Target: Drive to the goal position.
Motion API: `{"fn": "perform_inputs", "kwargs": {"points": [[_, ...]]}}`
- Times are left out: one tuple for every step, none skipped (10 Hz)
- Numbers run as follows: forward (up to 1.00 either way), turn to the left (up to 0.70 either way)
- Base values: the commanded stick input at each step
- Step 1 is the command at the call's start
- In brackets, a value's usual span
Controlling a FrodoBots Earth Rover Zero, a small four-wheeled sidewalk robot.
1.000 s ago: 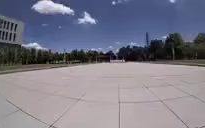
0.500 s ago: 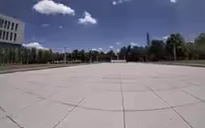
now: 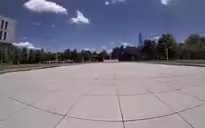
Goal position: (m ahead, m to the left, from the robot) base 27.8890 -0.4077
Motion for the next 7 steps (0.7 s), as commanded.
{"fn": "perform_inputs", "kwargs": {"points": [[0.5, 0.0], [0.5, 0.0], [0.5, 0.0], [0.5, 0.0], [0.5, 0.0], [0.5, 0.0], [0.5, 0.0]]}}
